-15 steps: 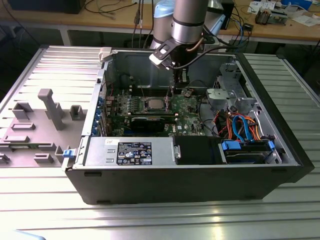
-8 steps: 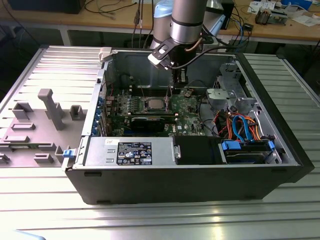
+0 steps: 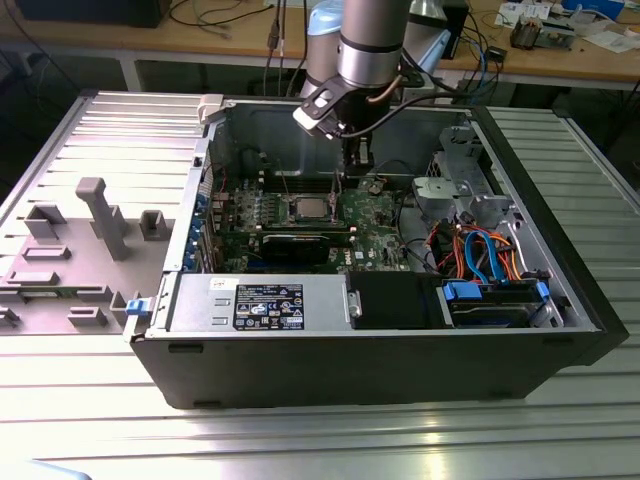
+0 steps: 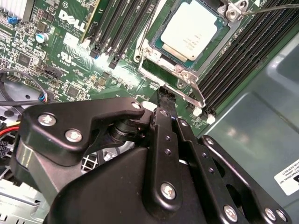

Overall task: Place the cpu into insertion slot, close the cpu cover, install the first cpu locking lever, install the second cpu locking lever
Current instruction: 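Close the cpu cover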

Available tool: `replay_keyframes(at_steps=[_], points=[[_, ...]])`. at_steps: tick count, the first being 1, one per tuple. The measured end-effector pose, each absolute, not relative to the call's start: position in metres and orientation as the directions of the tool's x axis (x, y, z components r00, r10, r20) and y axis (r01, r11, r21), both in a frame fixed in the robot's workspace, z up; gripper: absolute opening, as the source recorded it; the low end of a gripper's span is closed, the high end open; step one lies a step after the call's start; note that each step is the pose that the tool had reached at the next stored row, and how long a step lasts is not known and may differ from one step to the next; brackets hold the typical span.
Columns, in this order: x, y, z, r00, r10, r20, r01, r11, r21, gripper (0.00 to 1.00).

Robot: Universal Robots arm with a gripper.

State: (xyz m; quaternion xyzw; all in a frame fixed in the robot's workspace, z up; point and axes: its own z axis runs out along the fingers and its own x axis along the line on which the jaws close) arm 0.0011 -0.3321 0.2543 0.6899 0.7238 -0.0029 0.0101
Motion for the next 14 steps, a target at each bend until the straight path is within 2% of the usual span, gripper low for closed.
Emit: replay_keyframes(at_steps=[14], points=[[-0.021,-0.332,0.251,-0.053,0.998,-0.018,0.999,0.053,0.002,0.11]])
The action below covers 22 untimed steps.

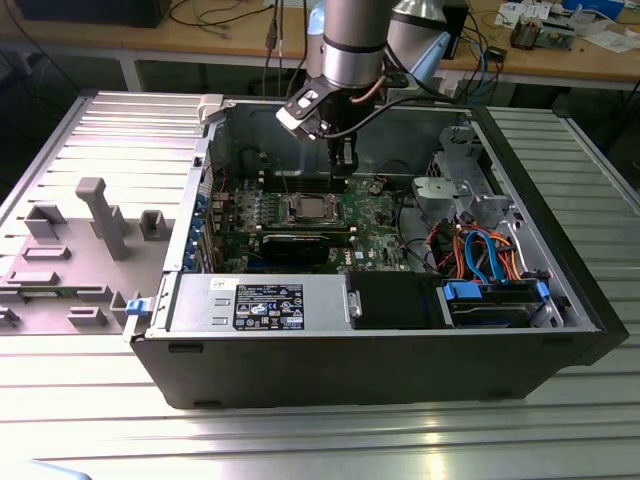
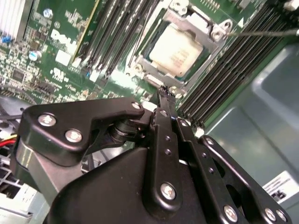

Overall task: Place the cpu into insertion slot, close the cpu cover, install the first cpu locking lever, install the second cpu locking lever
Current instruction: 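Close the cpu cover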

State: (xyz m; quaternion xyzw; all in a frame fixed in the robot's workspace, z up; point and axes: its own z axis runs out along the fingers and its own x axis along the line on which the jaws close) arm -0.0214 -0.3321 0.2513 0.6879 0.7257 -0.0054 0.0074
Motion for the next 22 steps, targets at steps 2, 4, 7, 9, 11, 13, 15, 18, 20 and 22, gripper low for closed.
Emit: replay_keyframes(at_steps=[2,4,7,9,11,13,15,18,20,22], points=[[-0.024,-0.332,0.247,-0.078,0.997,-0.018,0.997,0.078,0.002,0.11],[-0.030,-0.332,0.245,-0.081,0.997,-0.018,0.997,0.081,0.002,0.11],[-0.036,-0.332,0.244,-0.081,0.997,-0.018,0.997,0.081,0.002,0.11],[-0.040,-0.332,0.244,-0.081,0.997,-0.018,0.997,0.081,0.003,0.11],[-0.044,-0.332,0.243,-0.073,0.997,-0.018,0.997,0.073,0.002,0.11],[-0.046,-0.332,0.242,-0.062,0.998,-0.018,0.998,0.062,0.002,0.11],[-0.051,-0.332,0.241,-0.062,0.998,-0.018,0.998,0.062,0.002,0.11],[-0.059,-0.332,0.239,-0.062,0.998,-0.018,0.998,0.062,0.003,0.11],[-0.064,-0.332,0.236,-0.062,0.998,-0.018,0.998,0.062,0.002,0.11],[-0.069,-0.332,0.232,-0.062,0.998,-0.018,0.998,0.062,0.002,0.11]])
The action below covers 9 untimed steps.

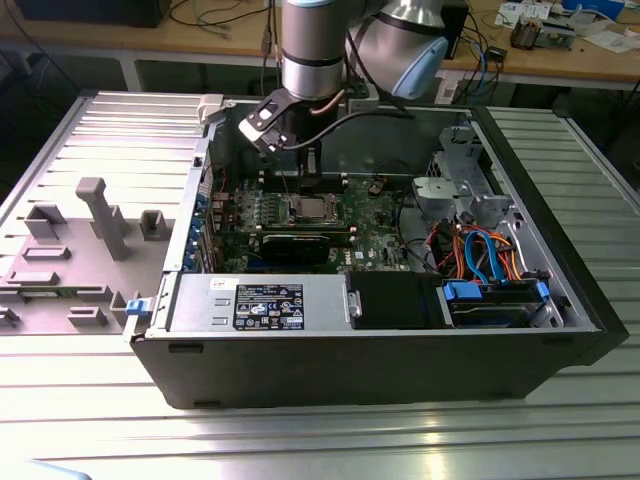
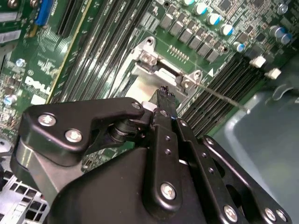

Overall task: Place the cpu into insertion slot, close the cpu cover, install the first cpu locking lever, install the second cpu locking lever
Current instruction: 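Close the cpu cover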

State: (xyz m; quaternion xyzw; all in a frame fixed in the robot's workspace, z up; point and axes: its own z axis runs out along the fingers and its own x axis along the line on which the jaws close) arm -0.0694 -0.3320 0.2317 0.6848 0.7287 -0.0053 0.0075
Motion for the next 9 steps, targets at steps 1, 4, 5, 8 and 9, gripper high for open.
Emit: replay_keyframes(at_steps=[1,4,5,8,9], points=[[-0.071,-0.332,0.229,-0.062,0.998,-0.018,0.998,0.062,0.002,0.11],[-0.072,-0.332,0.223,-0.062,0.998,-0.018,0.998,0.062,0.002,0.11],[-0.072,-0.332,0.222,-0.062,0.998,-0.018,0.998,0.062,0.002,0.11],[-0.073,-0.332,0.219,-0.062,0.998,-0.018,0.998,0.062,0.002,0.11],[-0.073,-0.332,0.219,-0.062,0.998,-0.018,0.998,0.062,0.002,0.11]])
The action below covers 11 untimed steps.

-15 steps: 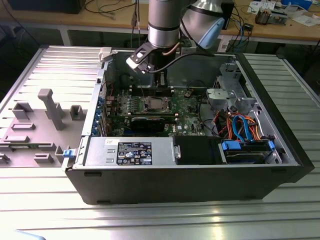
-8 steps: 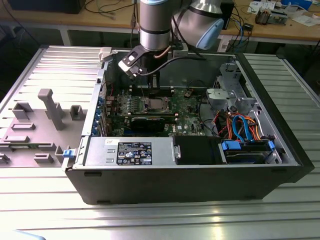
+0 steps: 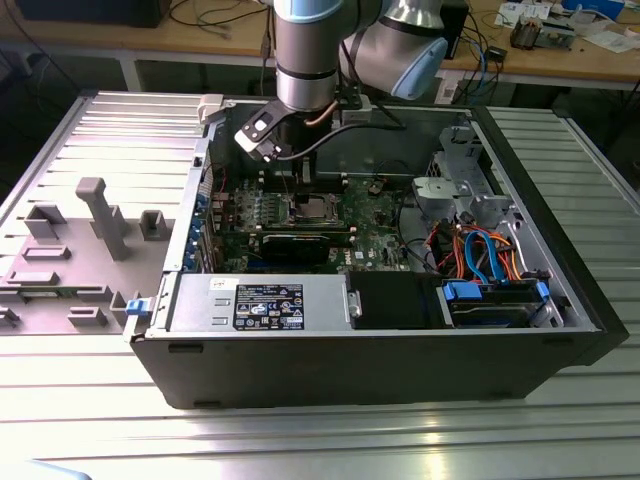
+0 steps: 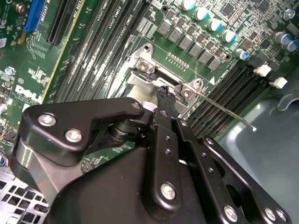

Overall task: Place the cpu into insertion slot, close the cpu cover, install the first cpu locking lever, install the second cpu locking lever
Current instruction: 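Close the cpu cover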

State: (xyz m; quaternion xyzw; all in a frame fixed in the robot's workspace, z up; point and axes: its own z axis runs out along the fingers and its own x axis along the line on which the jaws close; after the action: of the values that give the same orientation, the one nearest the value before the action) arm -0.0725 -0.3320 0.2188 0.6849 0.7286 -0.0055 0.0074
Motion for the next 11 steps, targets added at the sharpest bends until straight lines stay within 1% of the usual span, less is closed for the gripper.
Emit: replay_keyframes(at_steps=[11], points=[[-0.0725,-0.3320,0.2184,-0.062,0.998,-0.018,0.998,0.062,0.002,0.11]])
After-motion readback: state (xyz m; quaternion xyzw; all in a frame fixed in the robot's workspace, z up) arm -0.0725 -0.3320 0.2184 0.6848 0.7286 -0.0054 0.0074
